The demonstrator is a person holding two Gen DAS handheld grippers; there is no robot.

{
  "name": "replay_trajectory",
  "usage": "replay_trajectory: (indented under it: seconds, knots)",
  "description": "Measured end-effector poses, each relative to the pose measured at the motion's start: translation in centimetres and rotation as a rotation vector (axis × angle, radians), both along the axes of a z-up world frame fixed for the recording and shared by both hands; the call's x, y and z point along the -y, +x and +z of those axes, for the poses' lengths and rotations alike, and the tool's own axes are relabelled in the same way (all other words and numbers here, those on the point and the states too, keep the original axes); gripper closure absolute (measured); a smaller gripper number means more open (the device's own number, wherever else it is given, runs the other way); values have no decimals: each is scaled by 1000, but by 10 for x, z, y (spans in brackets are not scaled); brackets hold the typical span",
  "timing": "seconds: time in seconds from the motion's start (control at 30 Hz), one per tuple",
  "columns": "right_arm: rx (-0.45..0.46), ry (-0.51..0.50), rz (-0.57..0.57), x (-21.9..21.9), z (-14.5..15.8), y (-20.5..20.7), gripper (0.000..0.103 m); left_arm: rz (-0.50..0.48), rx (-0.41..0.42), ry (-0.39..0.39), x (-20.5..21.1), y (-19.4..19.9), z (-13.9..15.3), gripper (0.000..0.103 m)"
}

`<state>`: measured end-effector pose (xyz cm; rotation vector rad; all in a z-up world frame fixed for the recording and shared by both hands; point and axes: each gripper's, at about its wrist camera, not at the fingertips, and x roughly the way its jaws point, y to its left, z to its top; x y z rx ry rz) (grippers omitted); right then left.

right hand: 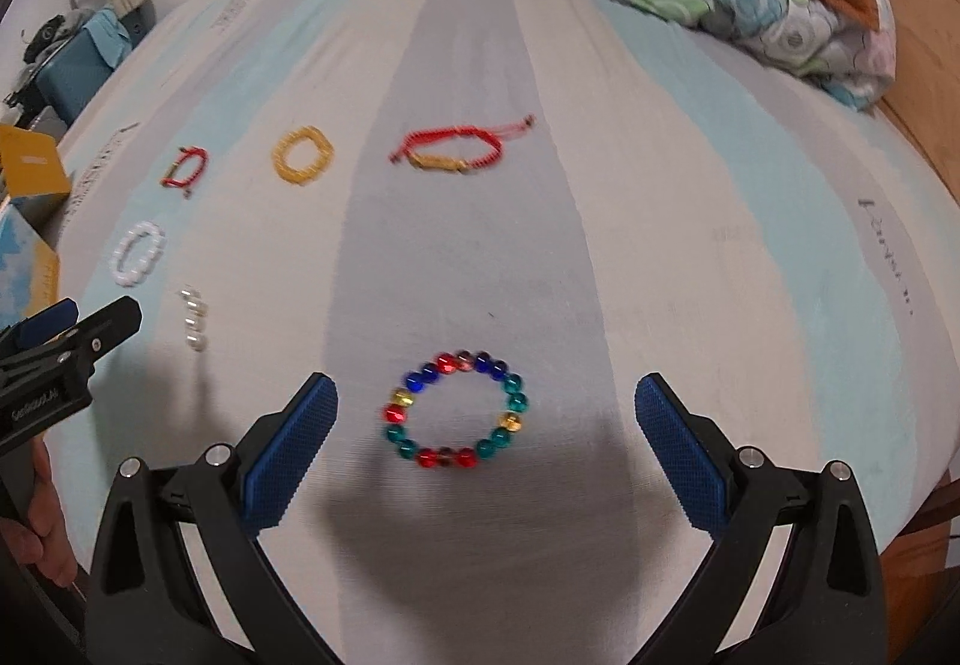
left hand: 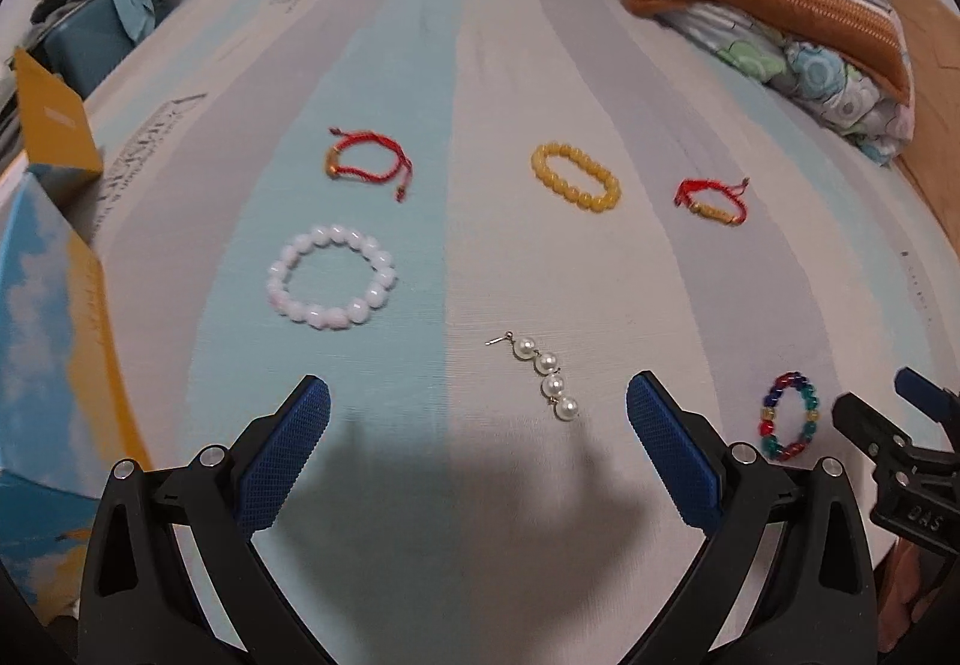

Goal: Organize jewelry
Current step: 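Grasp the pearl earring with the left tool while the right tool grasps the multicolour bead bracelet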

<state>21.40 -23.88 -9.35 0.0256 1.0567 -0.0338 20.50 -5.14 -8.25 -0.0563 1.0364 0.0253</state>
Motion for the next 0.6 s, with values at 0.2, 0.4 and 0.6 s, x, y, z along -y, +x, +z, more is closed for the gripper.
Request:
replay_trajectory:
  seconds: [0.2,0.4,0.6]
  knots:
    - [-48,14,-28,18,-27,4,11,15,-24,19,11,15,-28,6]
    - [-84,23,-41,27,-45,8,20,40,-62,32,13,25,-48,7]
    - [-92,15,-50,27,-55,8,30,34,-50,63,14,24,-53,10]
